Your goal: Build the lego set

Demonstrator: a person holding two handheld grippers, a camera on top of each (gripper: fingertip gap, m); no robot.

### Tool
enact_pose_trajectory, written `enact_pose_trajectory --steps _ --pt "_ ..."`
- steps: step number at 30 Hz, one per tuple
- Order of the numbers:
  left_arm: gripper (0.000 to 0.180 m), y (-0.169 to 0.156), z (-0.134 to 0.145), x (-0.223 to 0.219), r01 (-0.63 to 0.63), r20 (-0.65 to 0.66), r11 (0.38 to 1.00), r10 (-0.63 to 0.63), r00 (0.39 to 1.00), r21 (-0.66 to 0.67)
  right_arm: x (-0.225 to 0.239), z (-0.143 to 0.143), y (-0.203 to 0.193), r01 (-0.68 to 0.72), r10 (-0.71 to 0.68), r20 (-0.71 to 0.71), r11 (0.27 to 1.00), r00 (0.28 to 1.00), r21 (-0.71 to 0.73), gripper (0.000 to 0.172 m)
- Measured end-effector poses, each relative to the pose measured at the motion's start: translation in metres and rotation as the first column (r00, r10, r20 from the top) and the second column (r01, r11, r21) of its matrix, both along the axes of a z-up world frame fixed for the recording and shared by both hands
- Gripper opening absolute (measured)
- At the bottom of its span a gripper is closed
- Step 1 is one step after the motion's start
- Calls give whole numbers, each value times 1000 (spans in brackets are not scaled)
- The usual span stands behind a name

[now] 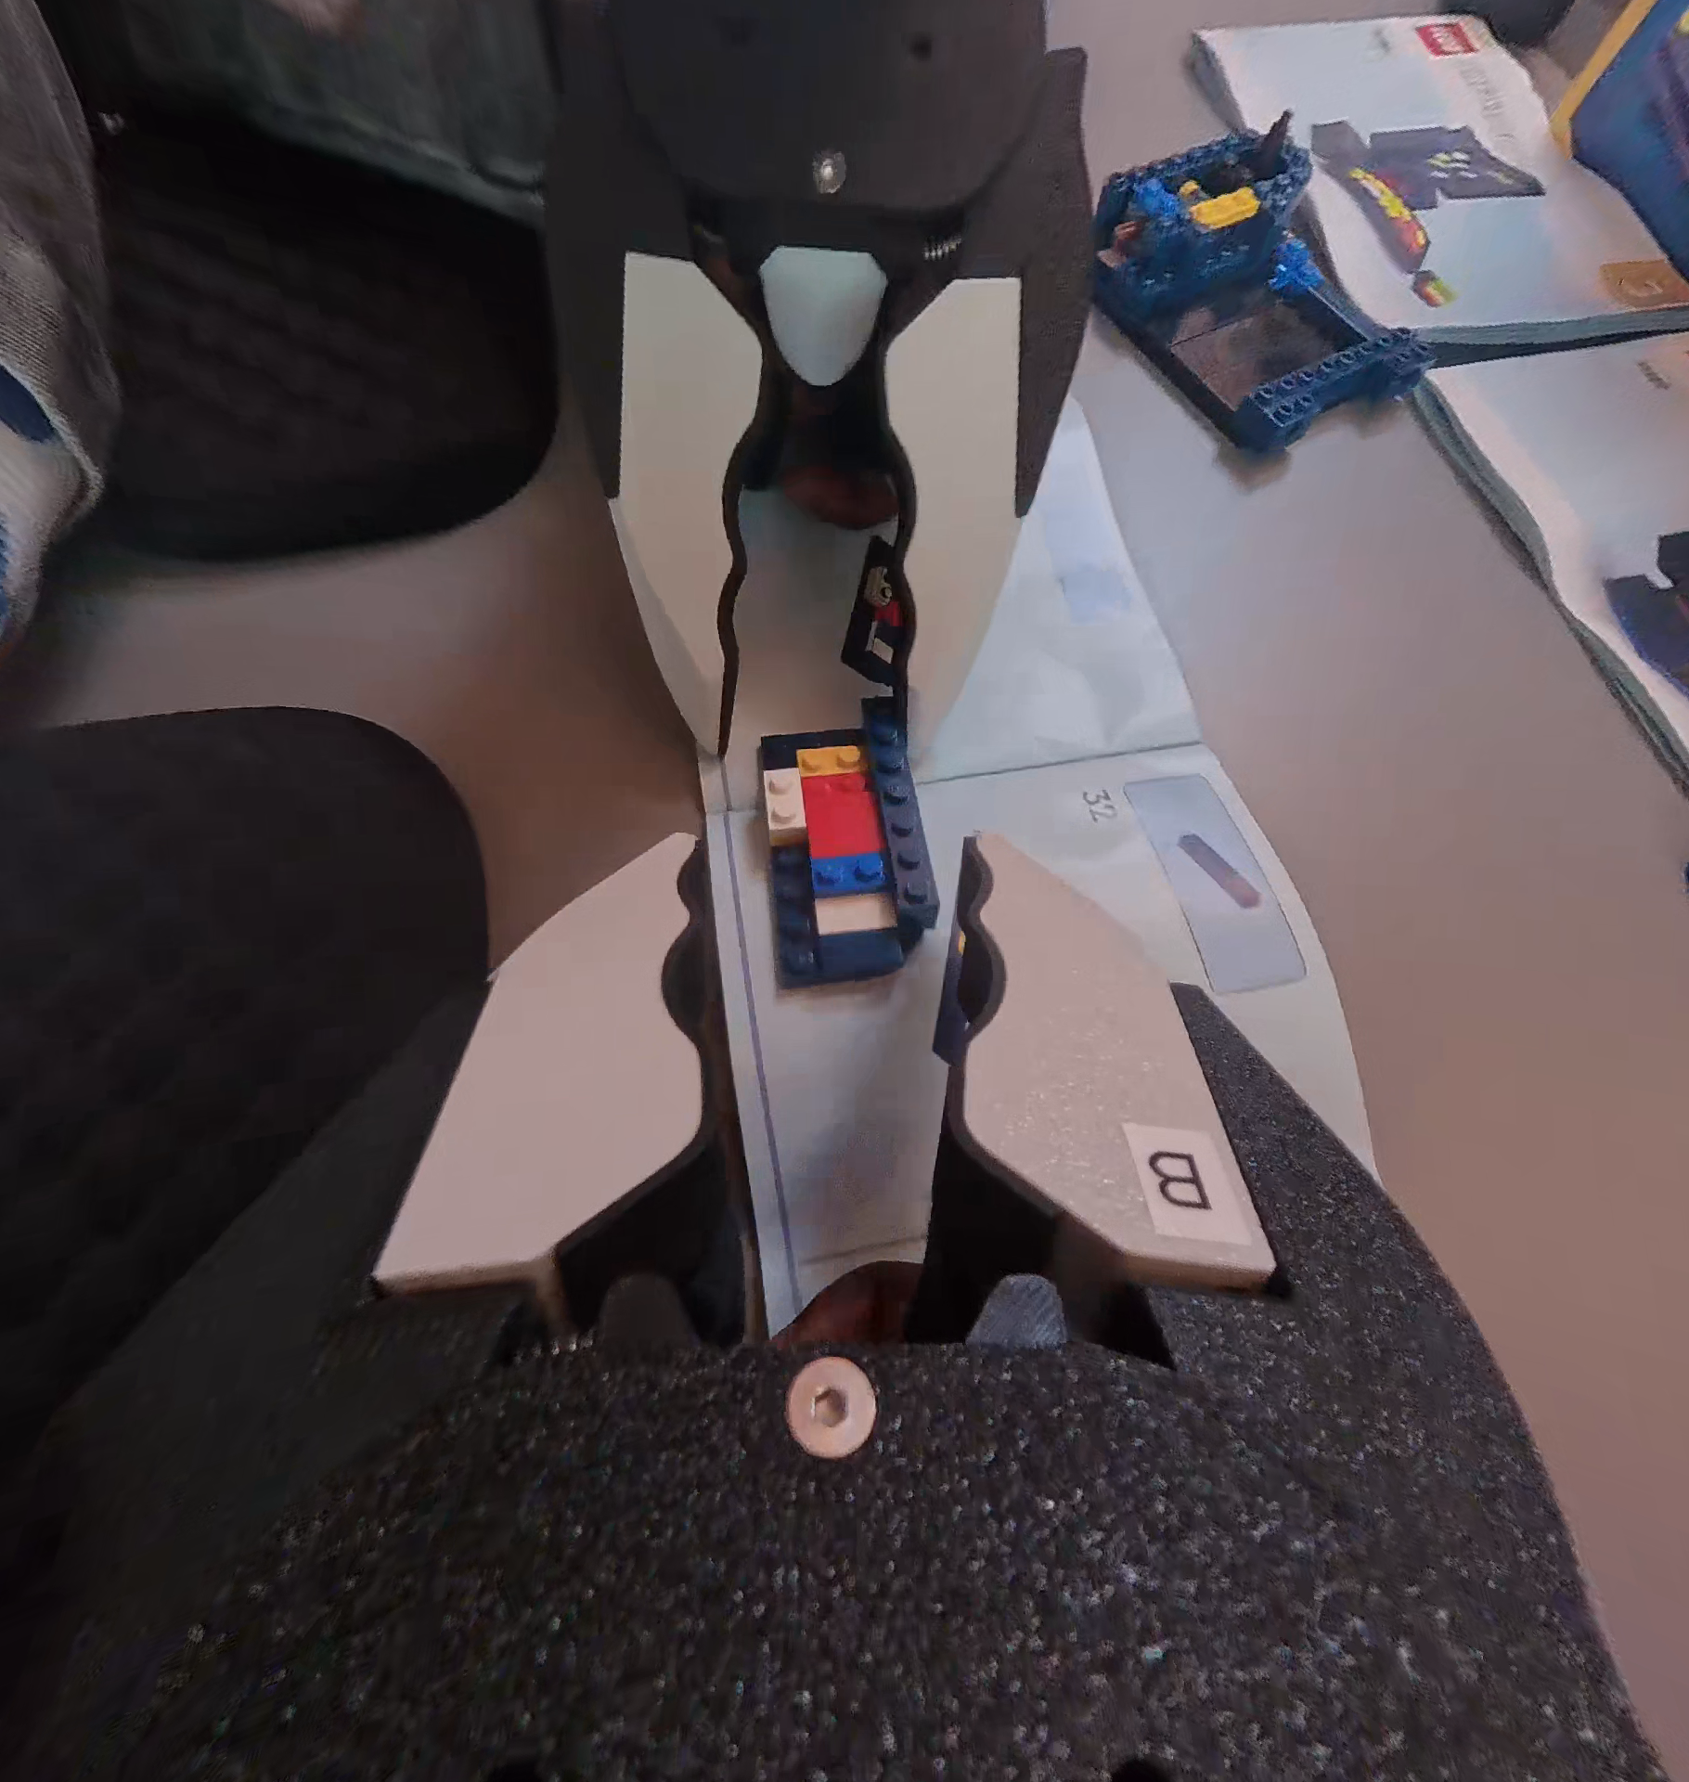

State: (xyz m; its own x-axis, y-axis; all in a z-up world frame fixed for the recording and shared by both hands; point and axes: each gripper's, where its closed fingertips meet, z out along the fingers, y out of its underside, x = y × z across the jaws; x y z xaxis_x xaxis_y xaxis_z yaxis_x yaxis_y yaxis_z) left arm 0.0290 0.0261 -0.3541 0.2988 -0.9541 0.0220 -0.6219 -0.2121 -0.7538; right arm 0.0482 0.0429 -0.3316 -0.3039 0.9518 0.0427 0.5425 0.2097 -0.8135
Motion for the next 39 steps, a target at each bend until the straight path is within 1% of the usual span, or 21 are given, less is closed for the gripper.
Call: enact_pose_trajectory --steps 2,4,5,8,10,12,15,16,17,18,20,22,23,24,26,28,30,32,35,37,39 --pt "41 0 0 0 0 -1 1000 0 1000 1 -3 -8 1 7 -8 20 999 1000 54 41" --pt "41 0 0 0 0 1 1000 0 1000 3 2 -19 5 -7 -2 73 992 997 128 34" --pt "41 0 0 0 0 2 1000 0 1000 1 5 -18 5 -17 8 66 991 998 134 34" --pt "42 1 0 0 0 0 1000 0 1000 0 19 -12 16 -11 6 55 997 998 79 33" --pt "42 1 0 0 0 -1 1000 0 1000 1 32 -14 28 -5 -1 80 997 997 83 33" --pt "42 1 0 0 0 0 1000 0 1000 2 43 -21 31 -32 24 108 997 994 68 33" --pt "42 1 -1 0 0 -1 1000 0 1000 1 43 -20 31 -59 55 70 997 996 53 33" --pt "42 1 -1 0 0 0 1000 0 1000 0 44 -19 30 -64 60 65 997 996 53 33" --pt "42 1 -1 0 0 0 1000 0 1000 -2 44 -18 30 -60 57 58 997 997 42 40" --pt "42 1 -1 0 0 -1 1000 0 1000 -2 44 -13 31 -36 36 35 999 999 24 52" --pt "42 1 -1 0 0 -1 1000 0 1000 -1 46 3 35 8 -9 -52 999 999 -32 61" --pt "42 2 -1 0 0 0 1000 0 1000 -3 50 32 42 47 -60 -221 997 973 -63 61" --pt "42 2 -1 0 0 0 1000 0 1000 -3 54 52 44 51 -73 -335 996 939 -73 61" --pt "42 2 -1 0 0 0 1000 0 1000 -2 59 73 48 61 -90 -448 995 890 -79 59" --pt "42 2 -1 0 1 -1 1000 -1 1000 -1 74 107 61 111 -150 -621 989 769 -101 50" --pt "42 2 -1 0 1 -1 1000 -1 1000 -1 81 113 71 170 -194 -648 980 737 -101 47" --pt "42 2 -1 0 1 -1 1000 -1 1000 -1 78 100 77 209 -232 -590 972 773 -108 44" --pt "42 2 -1 -1 0 -1 1000 0 1000 -1 69 83 75 204 -236 -493 972 838 -118 42" --pt "42 3 -1 -1 0 0 1000 0 1000 -5 55 49 85 301 -312 -247 950 917 -83 36" --pt "42 3 -1 -1 0 0 1000 0 1000 -3 50 27 92 356 -358 -68 934 931 -41 35" --pt "42 3 -1 -1 0 0 1000 0 1000 -3 40 16 93 350 -348 37 936 937 -35 34"
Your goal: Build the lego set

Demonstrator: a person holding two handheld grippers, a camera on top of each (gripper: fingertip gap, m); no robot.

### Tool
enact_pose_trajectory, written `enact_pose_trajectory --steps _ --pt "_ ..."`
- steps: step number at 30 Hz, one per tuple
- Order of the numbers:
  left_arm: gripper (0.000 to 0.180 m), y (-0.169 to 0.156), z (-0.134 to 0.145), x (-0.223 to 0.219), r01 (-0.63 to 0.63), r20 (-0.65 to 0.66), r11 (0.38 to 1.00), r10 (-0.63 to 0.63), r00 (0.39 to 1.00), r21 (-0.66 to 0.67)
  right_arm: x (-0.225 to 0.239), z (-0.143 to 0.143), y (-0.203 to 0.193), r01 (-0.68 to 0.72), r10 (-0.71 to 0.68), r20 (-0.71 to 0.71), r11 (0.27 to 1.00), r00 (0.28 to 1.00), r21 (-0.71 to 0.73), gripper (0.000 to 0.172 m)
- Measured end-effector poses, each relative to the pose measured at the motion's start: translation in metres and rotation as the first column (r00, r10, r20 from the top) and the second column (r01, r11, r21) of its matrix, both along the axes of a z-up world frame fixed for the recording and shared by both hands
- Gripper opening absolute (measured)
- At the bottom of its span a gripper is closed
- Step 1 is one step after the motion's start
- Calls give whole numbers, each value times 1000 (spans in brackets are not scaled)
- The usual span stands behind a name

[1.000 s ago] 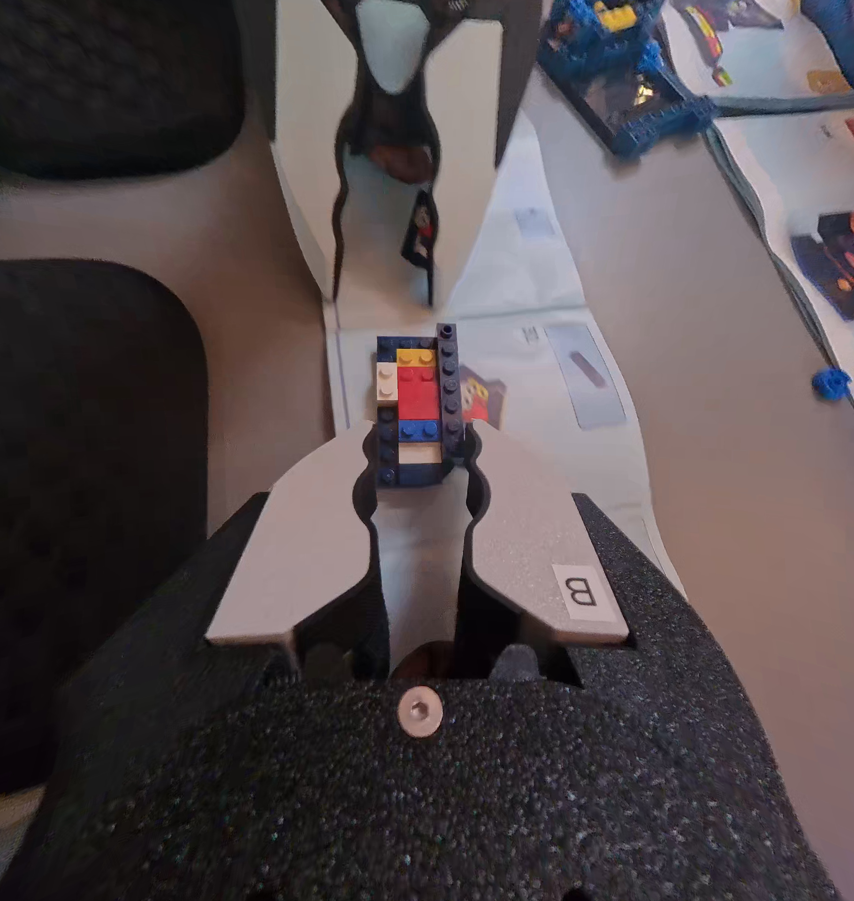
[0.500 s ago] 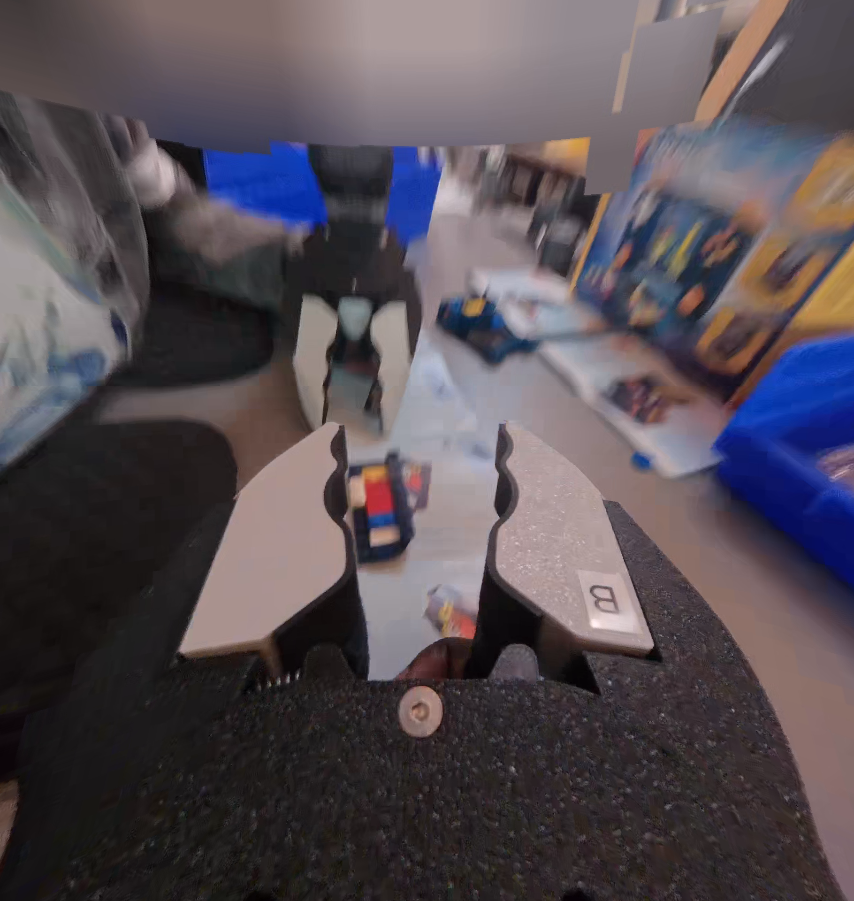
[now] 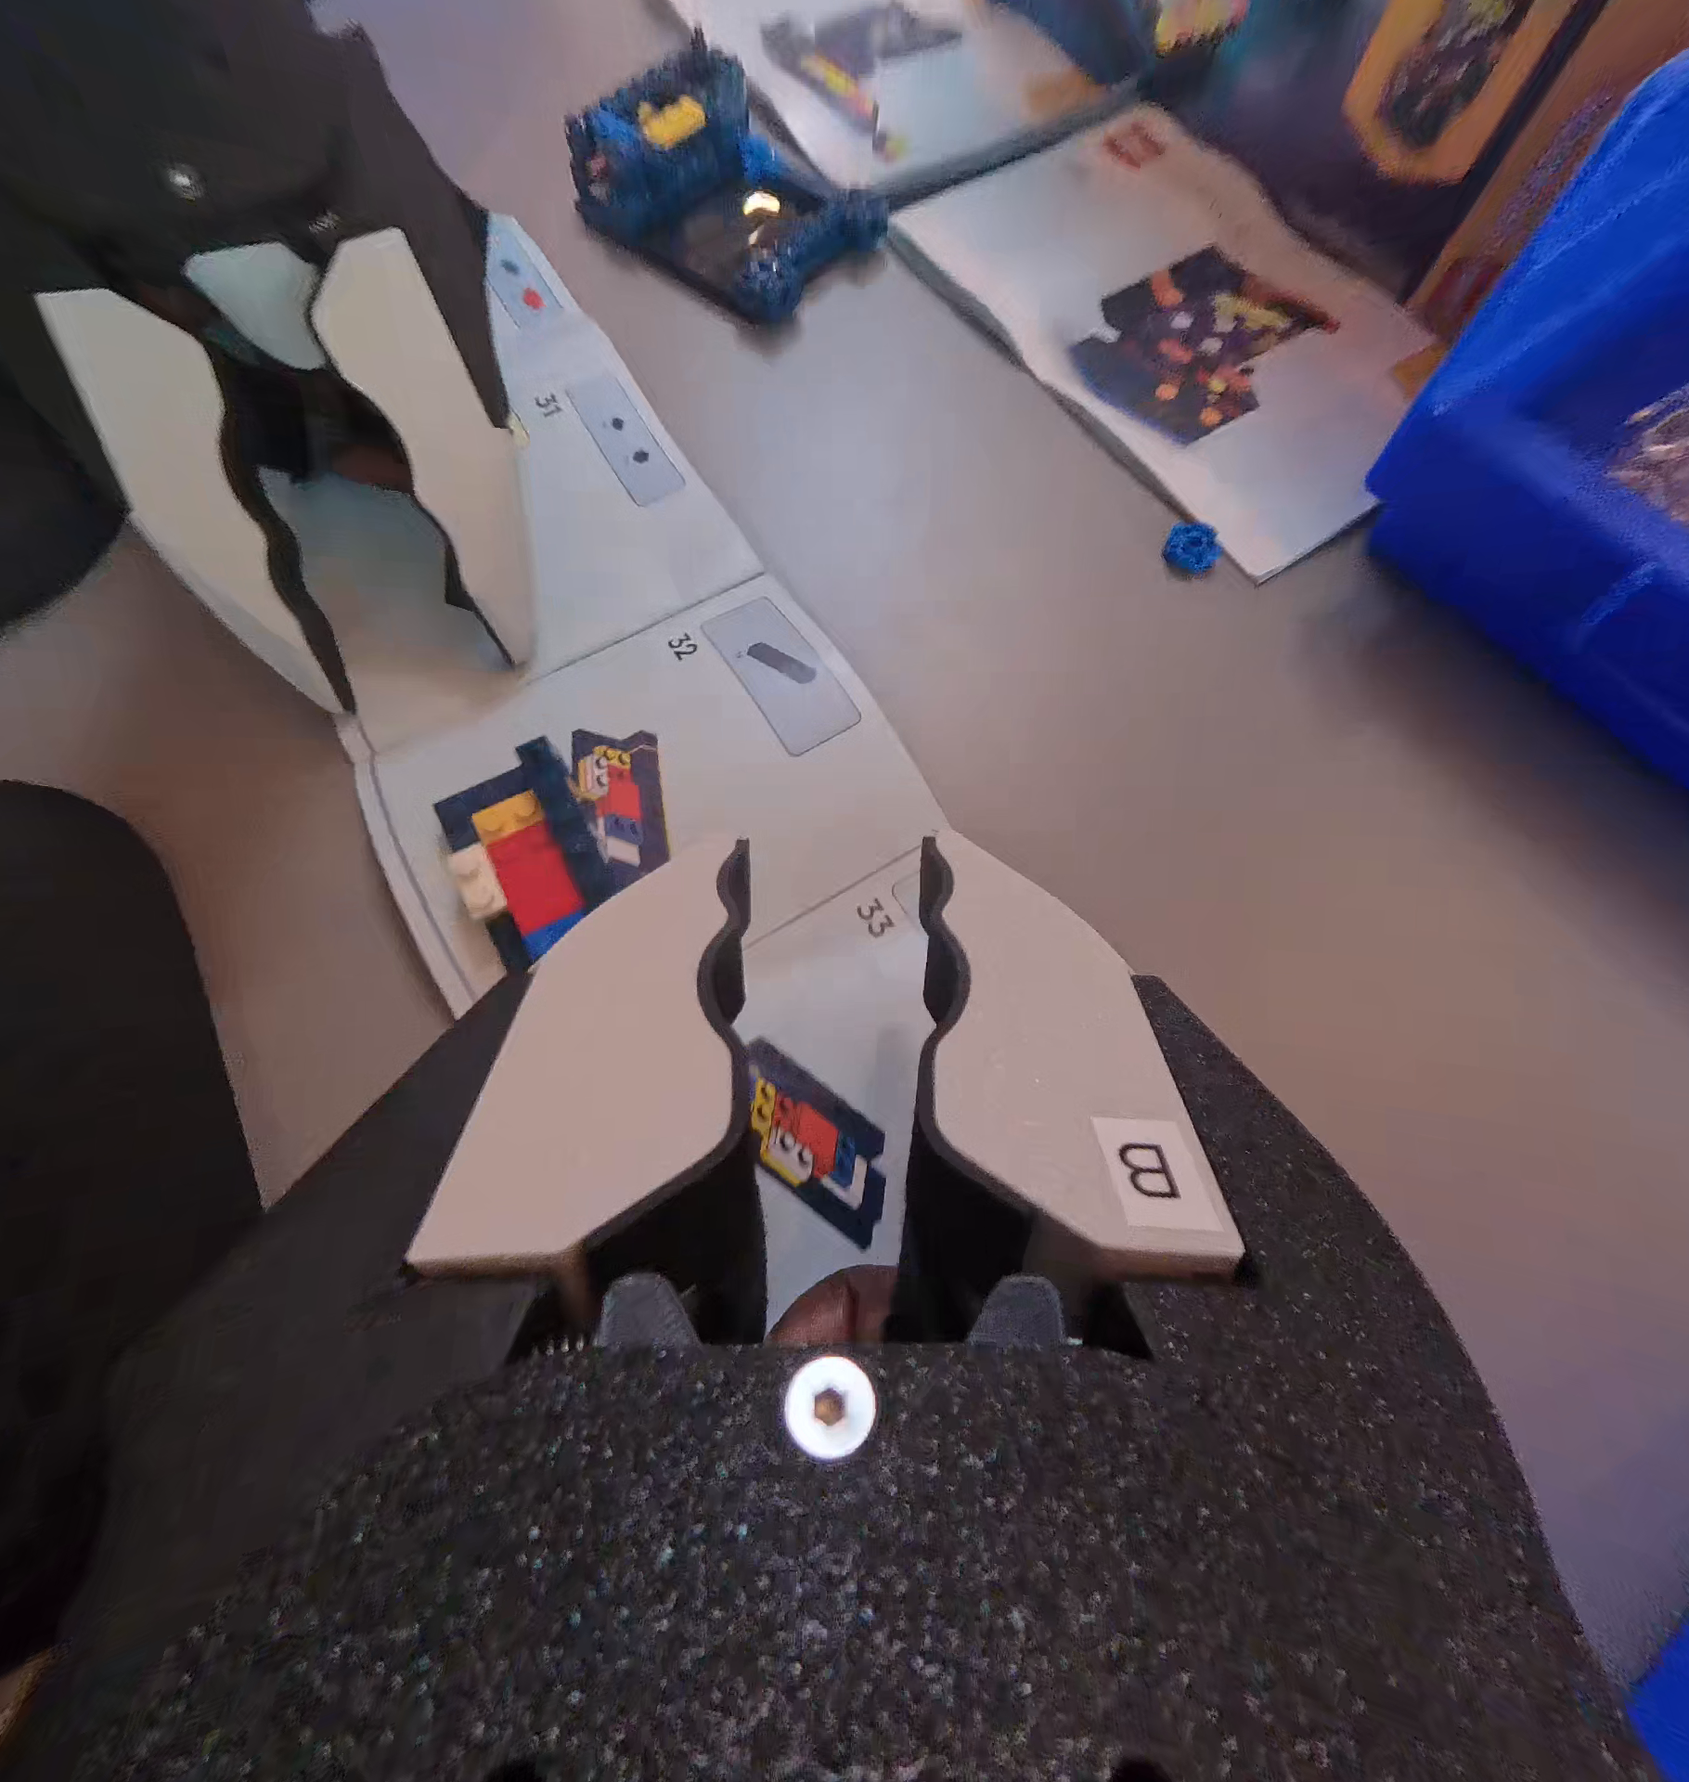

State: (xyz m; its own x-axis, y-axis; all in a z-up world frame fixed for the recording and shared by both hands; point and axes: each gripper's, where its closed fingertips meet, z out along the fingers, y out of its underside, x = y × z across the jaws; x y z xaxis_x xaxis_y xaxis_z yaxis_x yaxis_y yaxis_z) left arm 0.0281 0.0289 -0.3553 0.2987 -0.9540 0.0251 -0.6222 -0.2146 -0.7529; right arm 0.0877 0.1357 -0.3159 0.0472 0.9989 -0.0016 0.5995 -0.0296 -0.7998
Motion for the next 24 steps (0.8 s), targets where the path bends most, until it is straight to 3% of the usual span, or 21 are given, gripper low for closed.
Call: enact_pose_trajectory --steps 6,11,21,24 --pt "42 0 0 0 0 -1 1000 0 1000 2 -51 -5 52 107 -98 133 992 986 -61 33" --pt "42 1 0 0 0 -1 1000 0 1000 3 -91 -27 101 187 -176 187 981 966 -41 35" --pt "42 1 -1 0 0 -1 1000 0 1000 4 -110 -44 111 215 -227 191 973 955 84 16" --pt "45 0 1 -1 2 4 1000 -2 1000 15 -111 -28 96 210 -203 83 973 976 -94 16"
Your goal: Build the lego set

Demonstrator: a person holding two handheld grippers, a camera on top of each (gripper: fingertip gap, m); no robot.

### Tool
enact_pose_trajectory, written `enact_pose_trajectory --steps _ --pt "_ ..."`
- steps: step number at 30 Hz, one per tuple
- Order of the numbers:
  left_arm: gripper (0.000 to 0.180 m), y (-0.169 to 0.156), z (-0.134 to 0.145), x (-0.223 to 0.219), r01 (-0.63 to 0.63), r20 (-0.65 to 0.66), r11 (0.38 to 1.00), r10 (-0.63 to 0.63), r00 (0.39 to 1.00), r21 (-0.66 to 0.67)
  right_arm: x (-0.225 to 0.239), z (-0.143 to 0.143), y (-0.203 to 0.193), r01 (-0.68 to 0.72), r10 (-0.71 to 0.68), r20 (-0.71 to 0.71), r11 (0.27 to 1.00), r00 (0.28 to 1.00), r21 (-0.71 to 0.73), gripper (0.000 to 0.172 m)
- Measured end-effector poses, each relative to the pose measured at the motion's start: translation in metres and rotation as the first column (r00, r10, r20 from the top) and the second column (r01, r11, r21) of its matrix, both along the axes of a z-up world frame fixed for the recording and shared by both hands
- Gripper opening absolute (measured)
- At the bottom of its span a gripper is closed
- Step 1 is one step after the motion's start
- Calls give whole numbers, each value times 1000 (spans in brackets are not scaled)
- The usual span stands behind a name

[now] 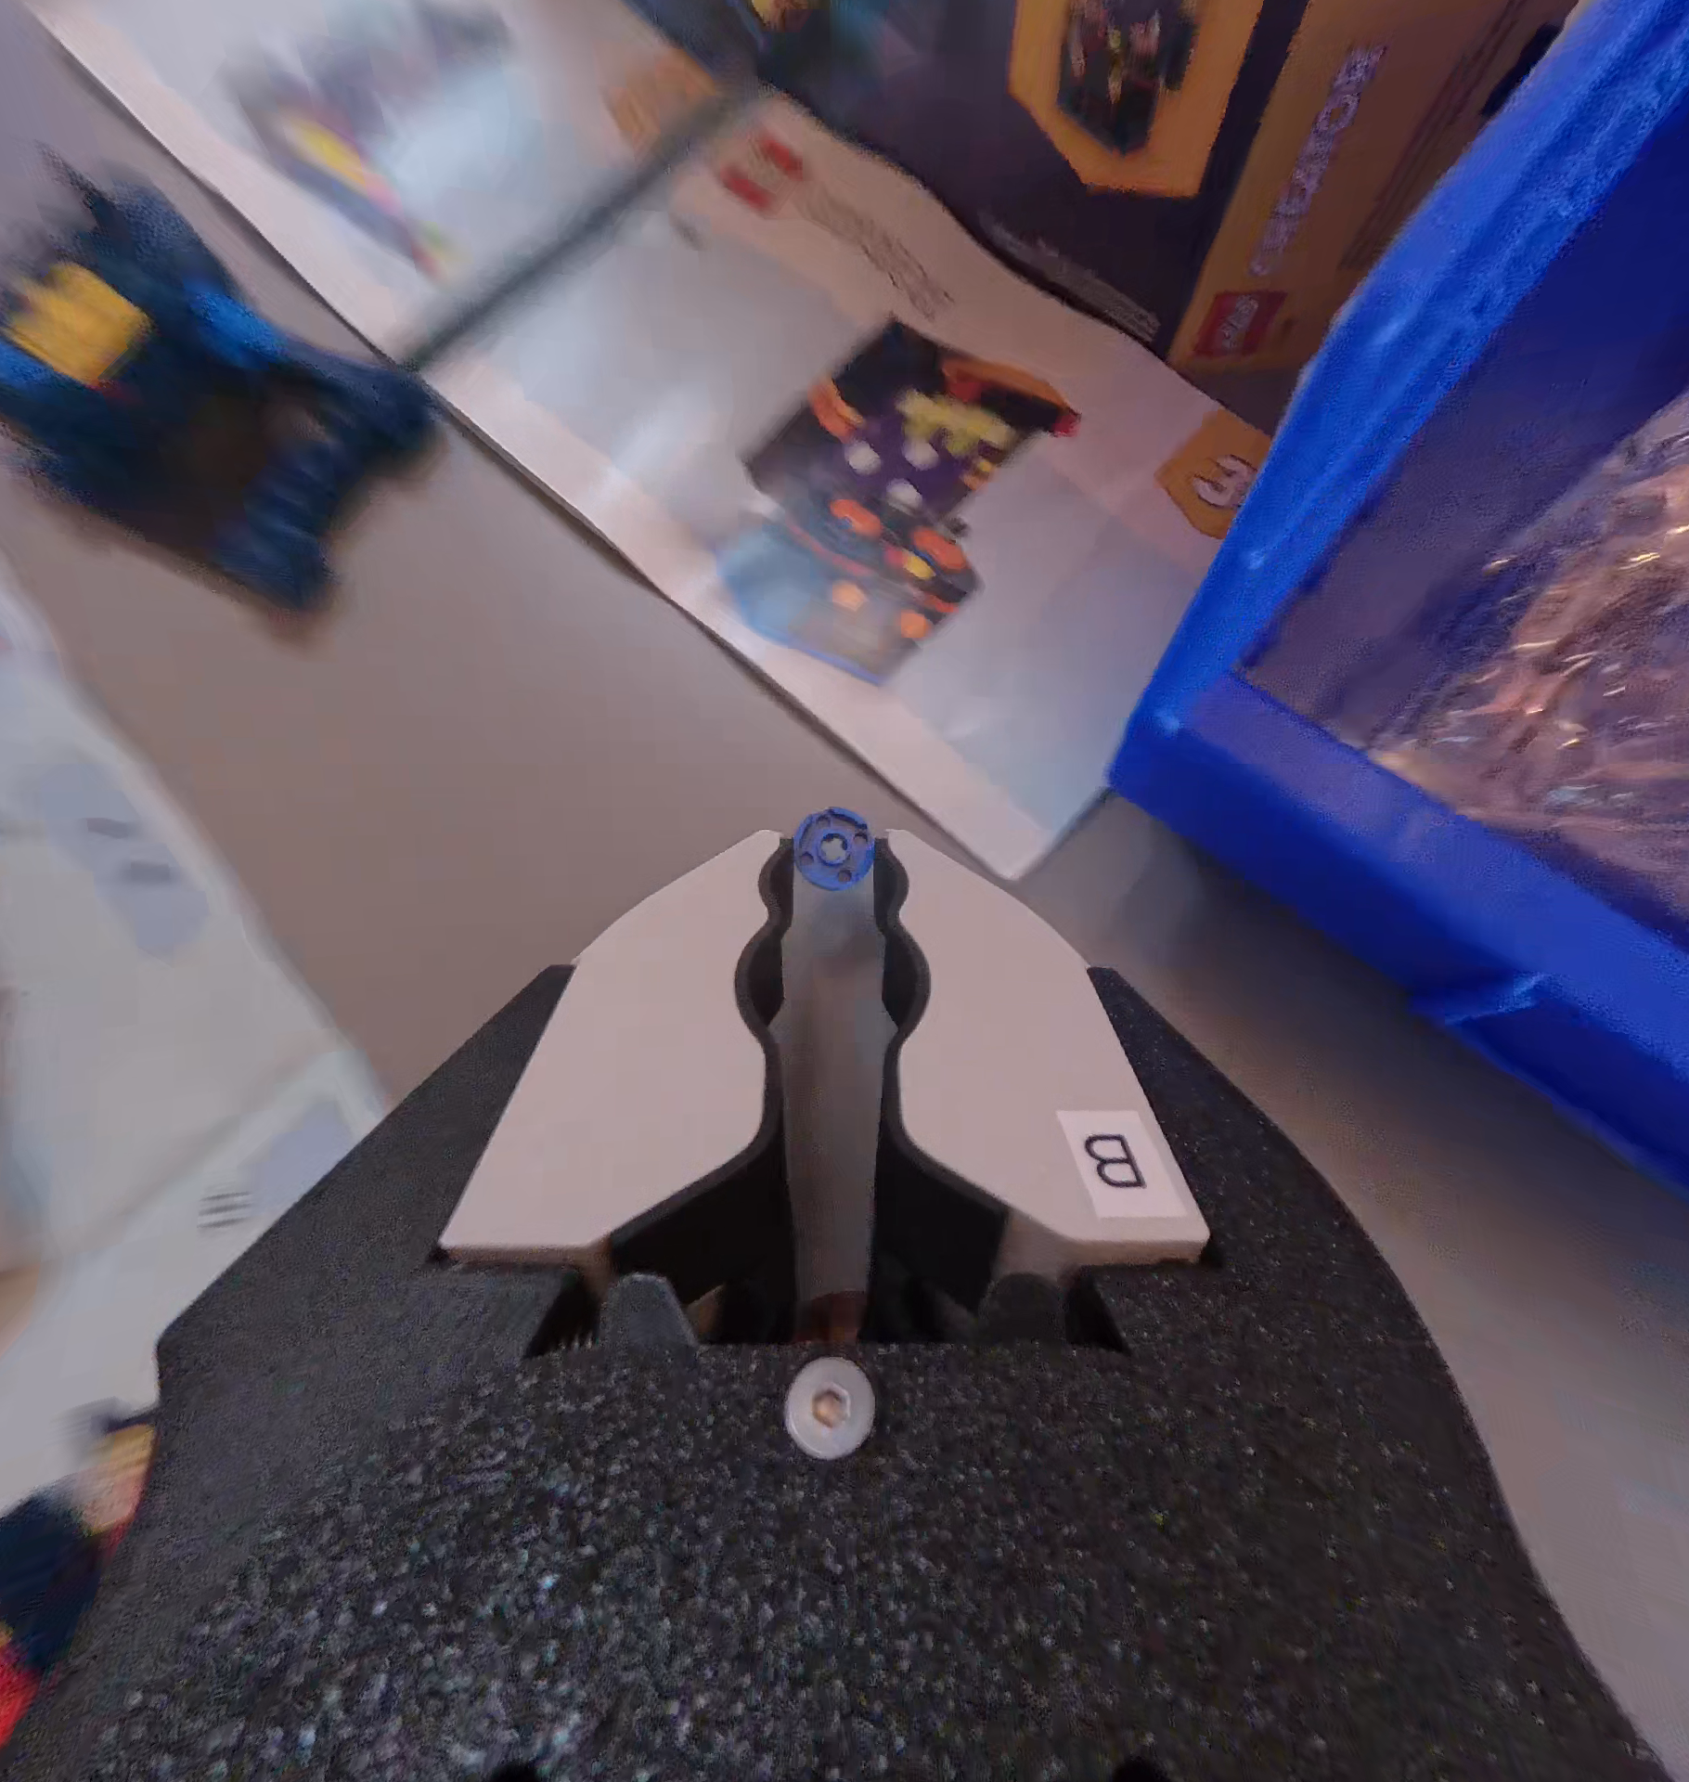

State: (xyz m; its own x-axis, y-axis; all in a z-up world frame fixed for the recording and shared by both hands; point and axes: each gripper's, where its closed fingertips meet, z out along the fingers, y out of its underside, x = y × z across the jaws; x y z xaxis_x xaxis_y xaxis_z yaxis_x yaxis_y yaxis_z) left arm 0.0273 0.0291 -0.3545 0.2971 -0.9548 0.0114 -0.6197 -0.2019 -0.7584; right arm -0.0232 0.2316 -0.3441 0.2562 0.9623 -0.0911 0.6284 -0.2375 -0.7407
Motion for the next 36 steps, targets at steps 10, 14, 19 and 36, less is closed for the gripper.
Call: enact_pose_trajectory --steps 10,14,19,36 --pt "38 41 180 -41 -493 518 568 131 845 659 34 153 -128 -610 -393 -707 359 588 -707 15" --pt "33 36 170 -15 -437 462 571 111 880 695 32 155 -166 -663 -386 -708 266 592 -700 15" --pt "22 33 166 -9 -420 444 592 114 889 688 34 152 -176 -677 -404 -711 251 576 -692 15" --pt "14 37 154 -6 -414 425 639 147 893 648 36 148 -175 -666 -439 -707 274 555 -693 15"
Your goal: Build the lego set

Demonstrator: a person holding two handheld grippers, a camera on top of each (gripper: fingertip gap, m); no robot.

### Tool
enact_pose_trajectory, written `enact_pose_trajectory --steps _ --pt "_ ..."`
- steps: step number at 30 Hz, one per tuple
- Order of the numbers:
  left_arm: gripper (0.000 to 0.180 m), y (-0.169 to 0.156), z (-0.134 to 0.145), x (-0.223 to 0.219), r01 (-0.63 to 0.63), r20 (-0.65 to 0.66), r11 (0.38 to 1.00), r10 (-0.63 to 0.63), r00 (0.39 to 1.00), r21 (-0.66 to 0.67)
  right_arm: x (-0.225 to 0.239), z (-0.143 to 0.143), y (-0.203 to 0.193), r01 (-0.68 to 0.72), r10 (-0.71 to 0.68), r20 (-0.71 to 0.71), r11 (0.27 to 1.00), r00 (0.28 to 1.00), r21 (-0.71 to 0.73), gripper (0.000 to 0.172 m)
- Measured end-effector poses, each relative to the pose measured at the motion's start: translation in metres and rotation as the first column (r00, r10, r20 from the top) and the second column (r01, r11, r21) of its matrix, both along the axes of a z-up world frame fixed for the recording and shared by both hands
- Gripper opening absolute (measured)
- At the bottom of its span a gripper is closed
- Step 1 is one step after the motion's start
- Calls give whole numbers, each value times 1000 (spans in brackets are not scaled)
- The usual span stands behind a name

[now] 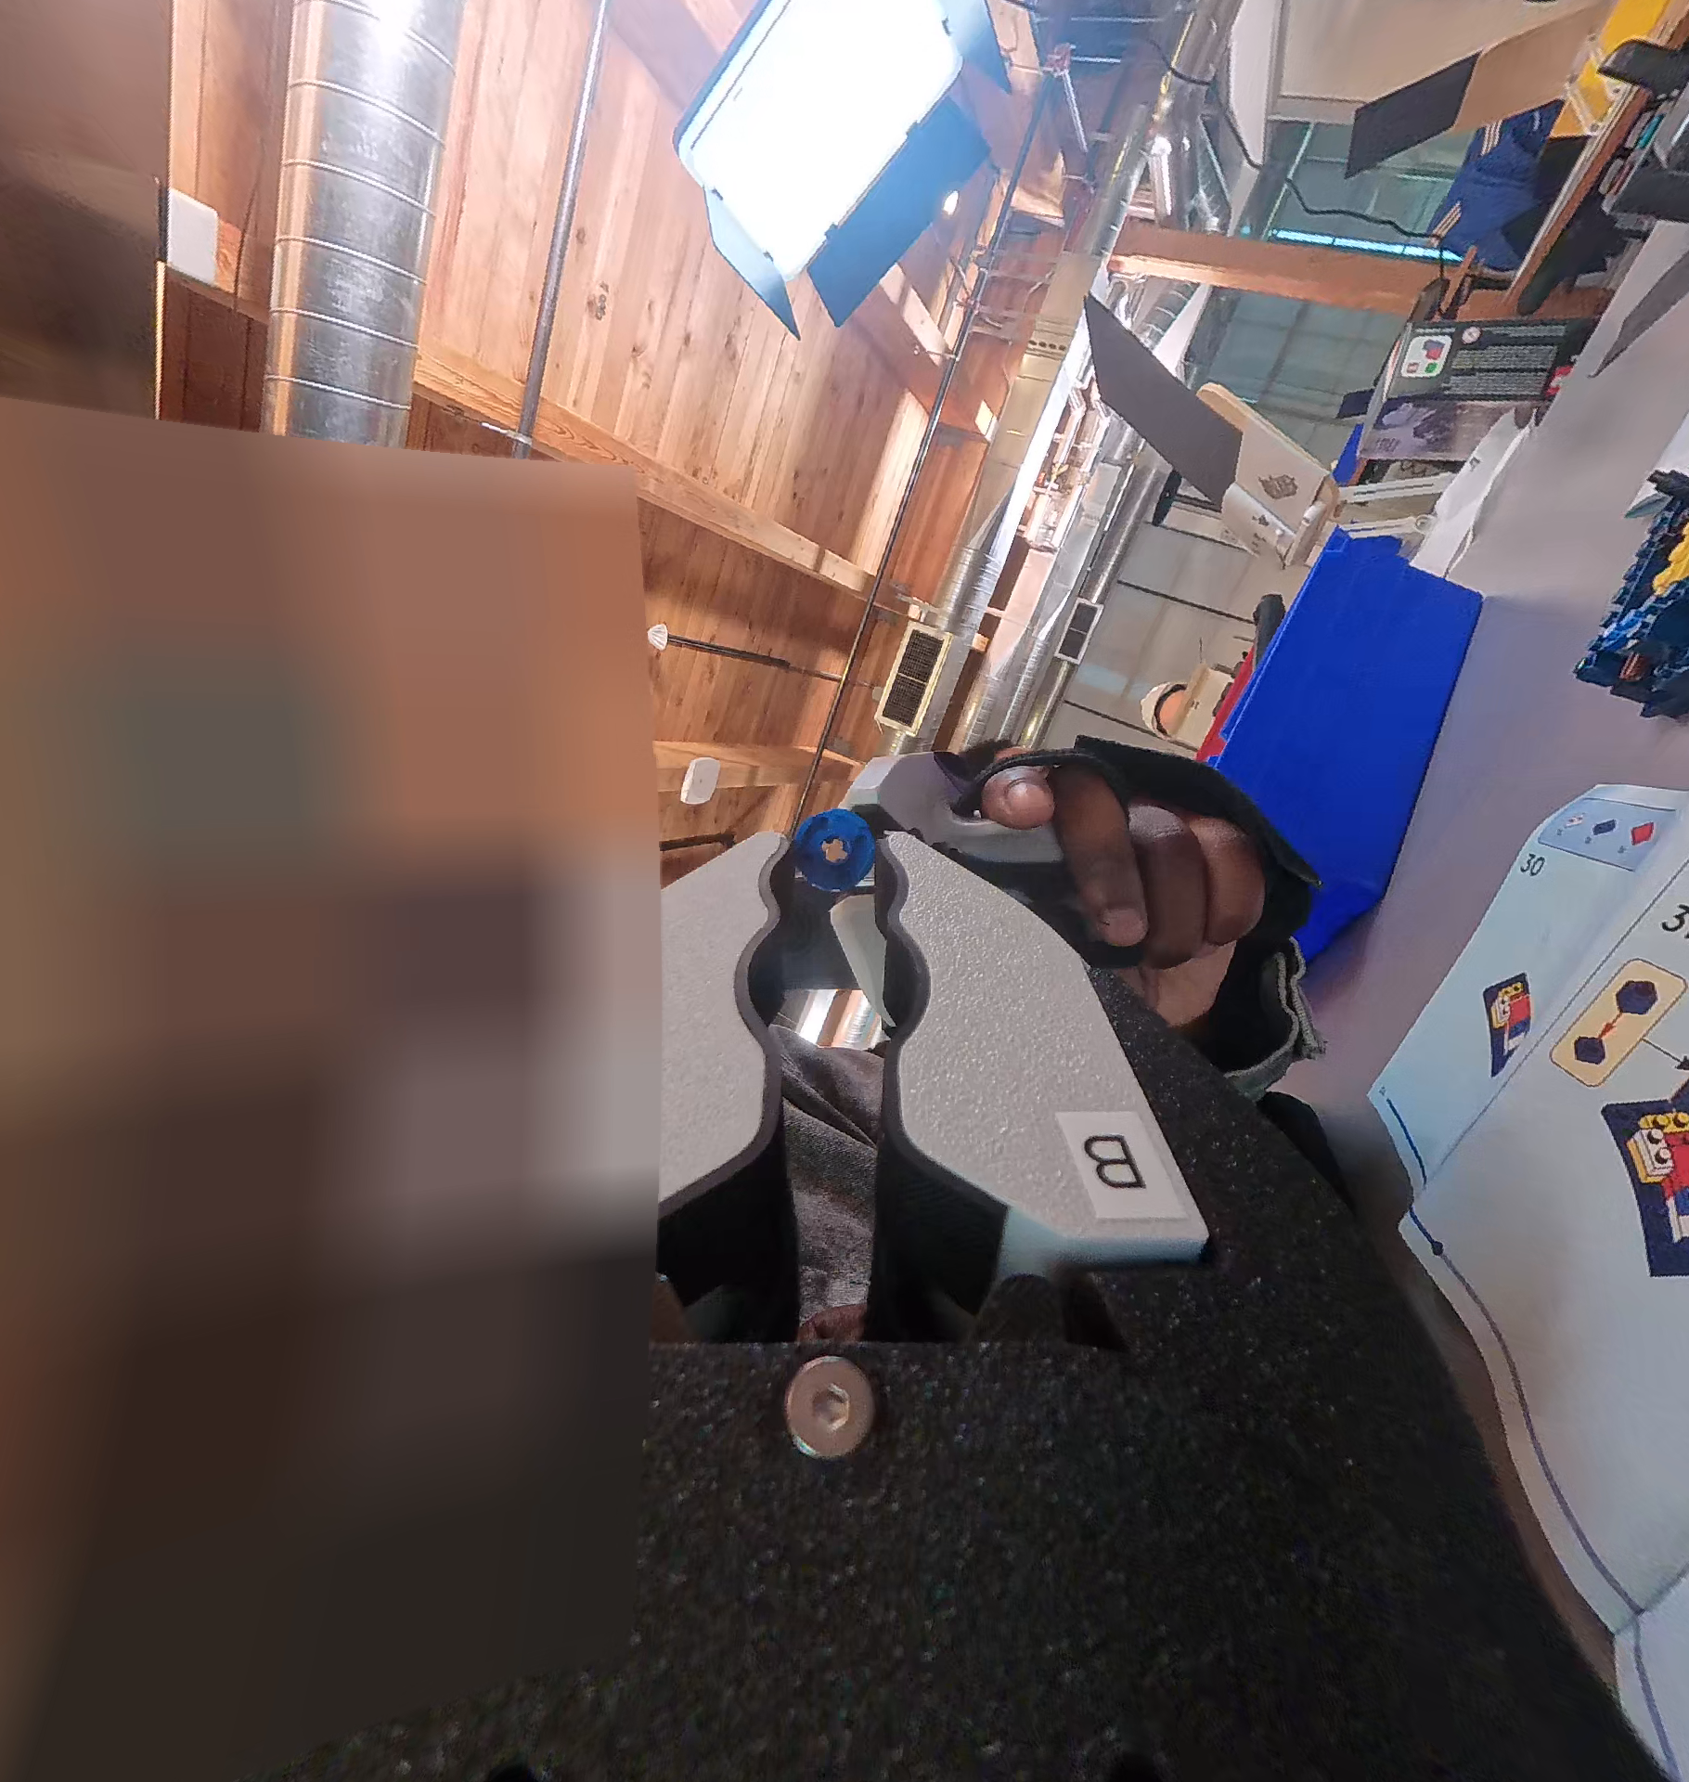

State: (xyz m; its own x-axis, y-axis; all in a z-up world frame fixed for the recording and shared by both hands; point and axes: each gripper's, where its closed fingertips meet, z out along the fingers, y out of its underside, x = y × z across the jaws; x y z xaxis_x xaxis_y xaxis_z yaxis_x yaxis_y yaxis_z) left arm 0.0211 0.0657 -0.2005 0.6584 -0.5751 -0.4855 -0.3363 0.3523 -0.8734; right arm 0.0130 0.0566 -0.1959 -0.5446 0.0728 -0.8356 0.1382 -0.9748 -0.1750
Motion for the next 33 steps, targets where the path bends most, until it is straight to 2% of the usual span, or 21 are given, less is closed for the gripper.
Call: enact_pose_trajectory --steps 2,9,15,19,22,24,25,27,29,32,33 --pt "22 0 0 0 -5 8 1000 5 1000 9 -1 -2 1 3 -3 6 1000 1000 -5 16" --pt "16 2 -3 0 0 22 1000 1 1000 -31 -2 -4 1 5 -5 -3 1000 1000 -18 16" --pt "15 -1 -4 2 29 23 999 -28 999 -44 0 -4 -2 7 -7 -1 999 1000 39 16" --pt "15 -6 -8 6 77 -18 996 -78 997 -50 3 -7 -5 38 -46 34 977 998 211 16" --pt "15 -7 -22 8 103 -79 990 -111 991 -97 12 -11 -4 67 -103 70 916 992 396 30" --pt "15 -7 -41 12 121 -147 975 -149 978 -185 24 -13 2 96 -163 79 837 983 538 35" --pt "15 -8 -53 14 127 -194 962 -176 965 -240 31 -17 3 94 -191 89 774 978 626 35" --pt "15 -12 -82 15 111 -300 927 -227 926 -359 42 -39 11 26 -274 171 593 947 805 38" --pt "15 -14 -105 16 72 -382 892 -263 886 -446 54 -68 13 -142 -327 282 393 902 908 46" --pt "15 -20 -122 23 73 -424 853 -329 844 -516 69 -105 11 -383 -362 394 103 845 918 48" --pt "15 -20 -124 25 77 -431 848 -342 835 -524 71 -112 9 -422 -358 406 34 841 906 48"
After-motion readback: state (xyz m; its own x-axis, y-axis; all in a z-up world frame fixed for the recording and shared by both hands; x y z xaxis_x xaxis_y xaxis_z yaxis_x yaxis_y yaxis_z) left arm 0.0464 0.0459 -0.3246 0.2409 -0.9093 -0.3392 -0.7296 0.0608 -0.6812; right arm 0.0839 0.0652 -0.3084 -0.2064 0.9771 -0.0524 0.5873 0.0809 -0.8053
